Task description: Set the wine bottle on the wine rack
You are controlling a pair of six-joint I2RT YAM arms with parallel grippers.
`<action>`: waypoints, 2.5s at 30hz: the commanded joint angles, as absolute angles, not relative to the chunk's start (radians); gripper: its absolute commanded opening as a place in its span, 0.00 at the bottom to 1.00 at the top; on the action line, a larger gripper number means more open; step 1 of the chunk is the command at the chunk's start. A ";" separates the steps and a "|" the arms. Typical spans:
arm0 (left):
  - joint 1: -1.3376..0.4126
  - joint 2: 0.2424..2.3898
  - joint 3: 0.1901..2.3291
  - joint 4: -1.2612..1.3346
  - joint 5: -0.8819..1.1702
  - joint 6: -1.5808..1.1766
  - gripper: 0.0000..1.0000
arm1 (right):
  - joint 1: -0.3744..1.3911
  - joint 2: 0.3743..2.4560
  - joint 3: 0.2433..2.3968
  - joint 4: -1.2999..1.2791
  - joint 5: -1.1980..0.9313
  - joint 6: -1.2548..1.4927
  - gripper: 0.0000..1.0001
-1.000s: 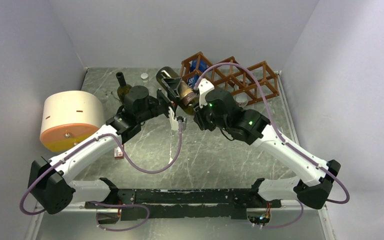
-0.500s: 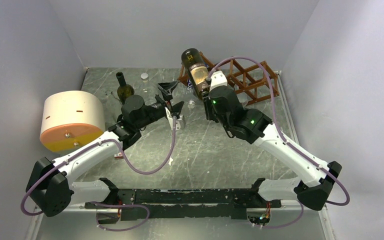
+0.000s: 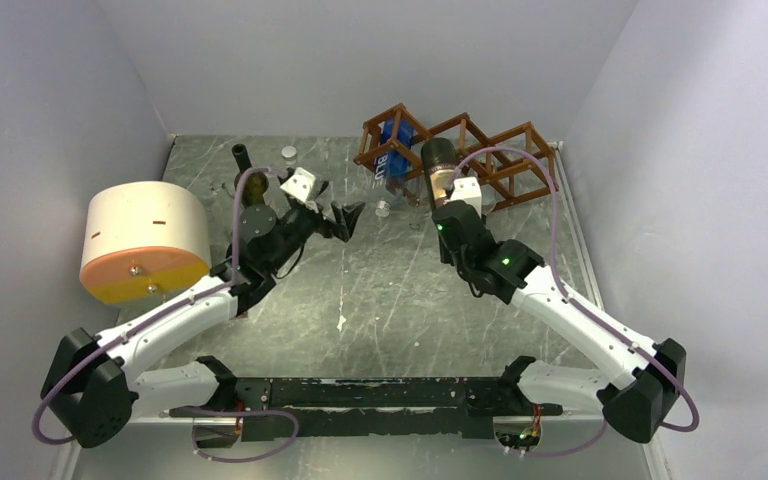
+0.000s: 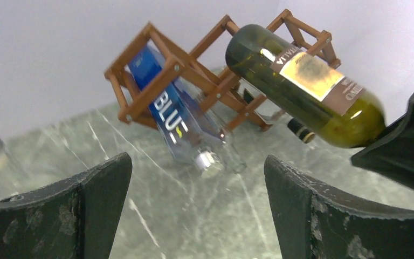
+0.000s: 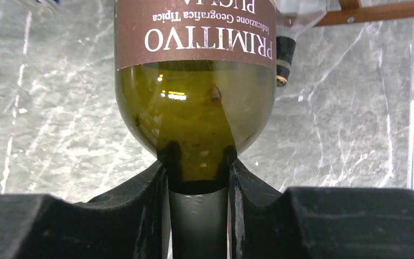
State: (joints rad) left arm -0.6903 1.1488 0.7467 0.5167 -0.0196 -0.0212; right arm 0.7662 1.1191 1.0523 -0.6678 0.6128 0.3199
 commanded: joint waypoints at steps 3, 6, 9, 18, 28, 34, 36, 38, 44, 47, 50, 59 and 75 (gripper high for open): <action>-0.692 1.102 0.741 0.280 -0.148 -0.402 0.96 | 0.685 1.040 0.962 -0.524 0.517 0.375 0.00; -0.691 1.127 0.754 0.154 -0.198 -0.504 0.96 | 0.665 1.042 0.938 -0.532 0.517 0.396 0.00; -0.691 1.143 0.758 0.112 -0.163 -0.529 0.96 | 0.638 1.037 0.921 -0.532 0.521 0.411 0.00; -0.692 1.155 0.788 0.088 -0.009 -0.462 0.96 | 0.606 1.009 0.867 -0.534 0.520 0.443 0.00; -0.692 1.120 0.849 0.050 -0.006 -0.533 0.96 | 0.599 1.104 0.898 -0.445 0.506 0.468 0.00; -0.691 1.090 0.844 0.050 0.020 -0.532 0.96 | 0.593 1.149 0.906 -0.381 0.520 0.460 0.00; -0.691 1.086 0.850 0.041 0.022 -0.537 0.96 | 0.588 1.157 0.910 -0.359 0.524 0.446 0.00; -0.691 1.086 0.857 0.027 0.022 -0.549 0.96 | 0.576 1.168 0.917 -0.341 0.524 0.432 0.00; -0.691 1.087 0.873 0.021 0.039 -0.559 0.96 | 0.532 1.209 0.935 -0.297 0.486 0.411 0.00; -0.692 1.081 0.881 0.020 0.045 -0.564 0.96 | 0.519 1.225 0.939 -0.261 0.479 0.402 0.00; -0.691 1.071 0.882 0.021 0.046 -0.559 0.96 | 0.501 1.248 0.943 -0.221 0.469 0.398 0.00; -0.691 1.072 0.893 0.001 0.049 -0.541 0.96 | 0.425 1.339 0.995 -0.137 0.441 0.418 0.00; -0.692 1.079 0.908 -0.089 0.061 -0.531 0.96 | 0.336 1.554 1.186 -0.061 0.389 0.381 0.06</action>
